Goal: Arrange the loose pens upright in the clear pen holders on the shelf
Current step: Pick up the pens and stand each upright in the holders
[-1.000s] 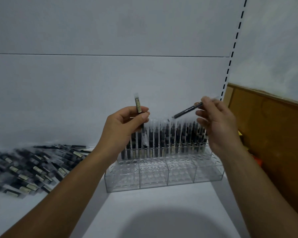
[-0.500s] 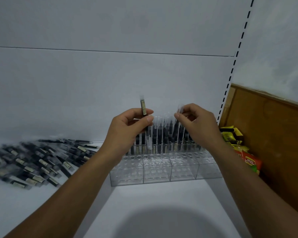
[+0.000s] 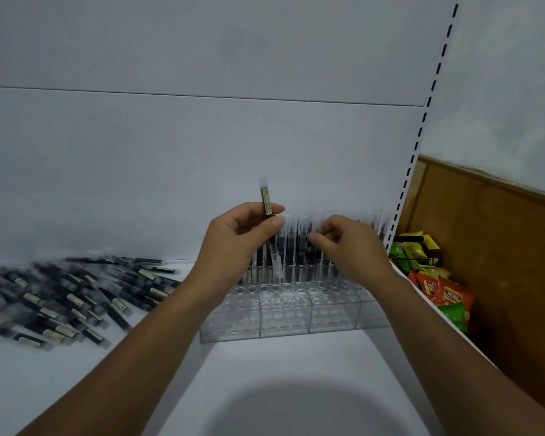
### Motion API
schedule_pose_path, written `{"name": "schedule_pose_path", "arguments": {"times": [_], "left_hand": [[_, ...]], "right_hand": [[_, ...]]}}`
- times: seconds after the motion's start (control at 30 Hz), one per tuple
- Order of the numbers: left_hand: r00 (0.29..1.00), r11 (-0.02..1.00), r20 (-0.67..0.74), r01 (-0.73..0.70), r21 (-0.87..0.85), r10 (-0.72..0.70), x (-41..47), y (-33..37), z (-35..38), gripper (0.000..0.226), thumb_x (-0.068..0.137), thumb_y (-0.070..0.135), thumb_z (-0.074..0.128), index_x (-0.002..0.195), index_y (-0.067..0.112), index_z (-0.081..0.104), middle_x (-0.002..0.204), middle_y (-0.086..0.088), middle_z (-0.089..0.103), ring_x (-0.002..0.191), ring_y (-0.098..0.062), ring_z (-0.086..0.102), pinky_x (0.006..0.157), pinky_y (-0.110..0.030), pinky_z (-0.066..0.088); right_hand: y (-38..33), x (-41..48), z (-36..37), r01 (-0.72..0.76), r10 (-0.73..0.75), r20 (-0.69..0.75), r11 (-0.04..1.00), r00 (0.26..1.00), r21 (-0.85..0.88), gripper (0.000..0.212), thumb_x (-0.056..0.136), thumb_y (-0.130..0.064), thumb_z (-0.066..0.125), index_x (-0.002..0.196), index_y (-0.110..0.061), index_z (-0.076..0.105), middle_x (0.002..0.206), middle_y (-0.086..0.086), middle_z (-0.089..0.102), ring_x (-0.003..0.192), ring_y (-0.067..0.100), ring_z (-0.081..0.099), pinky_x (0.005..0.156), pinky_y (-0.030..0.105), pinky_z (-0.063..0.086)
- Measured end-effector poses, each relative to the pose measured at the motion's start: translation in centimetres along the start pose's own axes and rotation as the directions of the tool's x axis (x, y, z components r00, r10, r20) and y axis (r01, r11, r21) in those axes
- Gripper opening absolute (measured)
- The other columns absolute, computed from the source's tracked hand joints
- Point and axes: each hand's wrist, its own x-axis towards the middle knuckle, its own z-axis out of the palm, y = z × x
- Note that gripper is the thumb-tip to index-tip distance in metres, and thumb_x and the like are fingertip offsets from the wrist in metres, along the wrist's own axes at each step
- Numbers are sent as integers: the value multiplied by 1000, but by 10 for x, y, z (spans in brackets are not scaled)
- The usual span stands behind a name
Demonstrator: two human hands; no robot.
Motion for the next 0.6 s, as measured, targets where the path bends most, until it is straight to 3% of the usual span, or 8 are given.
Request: {"name": "schedule_pose_path", "arguments": {"times": [0.1, 0.2, 0.33, 0.4, 0.47, 0.53, 0.6], "left_hand": [[1000, 1000, 9, -2, -1, 2, 0, -1, 3, 16, 85, 15, 69, 98, 24, 72, 88, 7, 73, 84, -4, 67, 76, -15, 52], [1000, 1000, 12, -8, -21, 8, 0, -2, 6, 17, 86, 13, 68, 100, 22, 71, 89, 5, 72, 83, -6, 68, 74, -16, 53], [1000, 996, -16, 3, -86, -4, 3, -1, 11, 18, 88, 10, 66, 104, 18, 65, 84, 4, 71, 82, -11, 70, 73, -23, 57], [999, 990, -40, 14, -140, -20, 4, -1, 15, 17, 88, 9, 65, 103, 16, 60, 83, 3, 71, 82, -13, 71, 72, -23, 57], [998, 980, -58, 18, -200, -30, 5, -2, 19, 15, 89, 8, 65, 100, 15, 57, 84, 0, 71, 84, -15, 71, 71, -23, 56], [997, 969, -69, 10, -247, -28, 6, -2, 23, 15, 89, 8, 65, 99, 16, 56, 86, -2, 72, 86, -17, 71, 73, -24, 56], [997, 964, -71, 11, -265, -31, 6, -2, 25, 16, 89, 10, 65, 99, 16, 56, 86, -3, 73, 88, -19, 71, 77, -26, 57]], "right_hand": [[2, -2, 1, -14, 14, 33, 1000, 999, 3, 18, 89, -43, 66, 81, -30, 57, 70, -11, 61, 65, 9, 56, 57, 25, 40], [9, -9, -1, -51, 51, 56, 999, 997, 2, 19, 88, -48, 65, 90, -29, 66, 78, -13, 64, 73, 7, 60, 65, 28, 50], [3, -26, -14, -10, 28, -64, 964, 998, 266, 28, 89, -53, 56, 88, -29, 70, 79, -11, 69, 75, 6, 63, 72, 34, 56], [-7, -33, -22, 10, -53, 103, 927, 993, 376, 35, 85, -59, 50, 93, -31, 69, 85, -10, 70, 78, 6, 64, 72, 31, 55], [-14, -40, -26, -59, -101, 303, 877, 948, 477, 37, 82, -54, 54, 103, -27, 69, 91, -7, 72, 81, 7, 67, 71, 24, 55], [-15, -43, -30, -135, -109, 351, 787, 930, 602, 34, 80, -39, 65, 107, -19, 69, 90, 0, 74, 78, 11, 69, 69, 21, 53], [-13, -44, -33, -146, -105, 309, 711, 945, 688, 25, 80, -22, 70, 102, -12, 69, 80, 1, 72, 70, 14, 66, 65, 21, 53]]}}
